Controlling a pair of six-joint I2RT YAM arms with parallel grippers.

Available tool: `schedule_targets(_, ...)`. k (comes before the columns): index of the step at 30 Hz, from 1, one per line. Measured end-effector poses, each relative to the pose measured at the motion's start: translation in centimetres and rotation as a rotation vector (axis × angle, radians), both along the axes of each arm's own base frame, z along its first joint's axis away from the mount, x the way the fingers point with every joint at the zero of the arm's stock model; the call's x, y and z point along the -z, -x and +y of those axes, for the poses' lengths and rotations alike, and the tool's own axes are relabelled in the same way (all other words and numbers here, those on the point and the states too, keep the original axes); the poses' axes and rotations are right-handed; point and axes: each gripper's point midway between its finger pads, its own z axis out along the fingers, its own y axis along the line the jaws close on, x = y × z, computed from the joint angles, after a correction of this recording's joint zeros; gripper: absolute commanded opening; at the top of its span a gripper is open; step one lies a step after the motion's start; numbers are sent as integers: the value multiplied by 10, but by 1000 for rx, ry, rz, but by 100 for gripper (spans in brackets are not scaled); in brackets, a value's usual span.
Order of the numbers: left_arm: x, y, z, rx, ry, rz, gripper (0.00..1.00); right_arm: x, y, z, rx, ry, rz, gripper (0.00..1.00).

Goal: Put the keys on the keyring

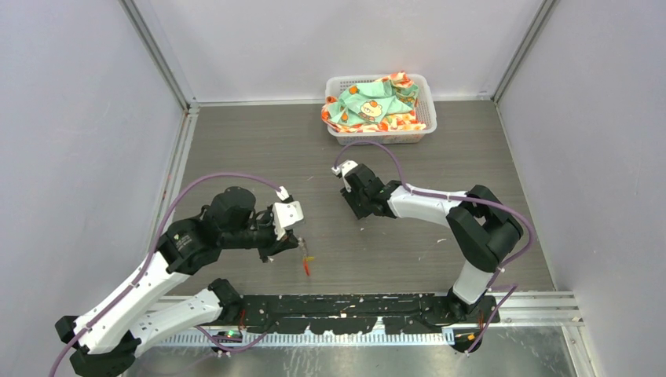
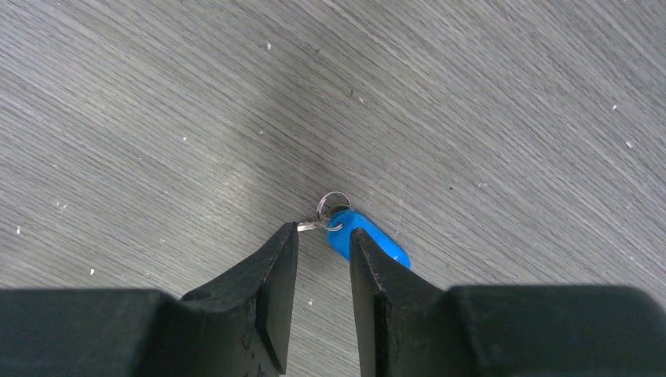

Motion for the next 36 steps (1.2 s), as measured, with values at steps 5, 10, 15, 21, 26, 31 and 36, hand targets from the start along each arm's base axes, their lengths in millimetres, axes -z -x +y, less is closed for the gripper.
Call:
schedule_targets(5,0,0,0,-1,1,1,0,2,0,-2,1,12,0,35)
schedule_targets(10,-2,0,0,-2,4,-2,0,7,0,-3,-2,24,9,31)
schedule_targets(15,-2,0,0,-3,5,-3,0,10,-1,-3,-4,35,11,18)
schedule_targets(21,-2,-1,0,-9,5,-1,0,7,-4,-5,22,32,-13,1)
schedule_targets(26,-3,-1,0,-20,11,12,0,-12,4,-10,33,-44,-68,1)
schedule_targets(31,-4,-1,-1,-24,18,14,0,-46,18,-3,-6,-187,-110,1)
schedule_targets(36,-4,-2,-1,-27,21,13,0,-75,49,17,-108,-371,-52,1)
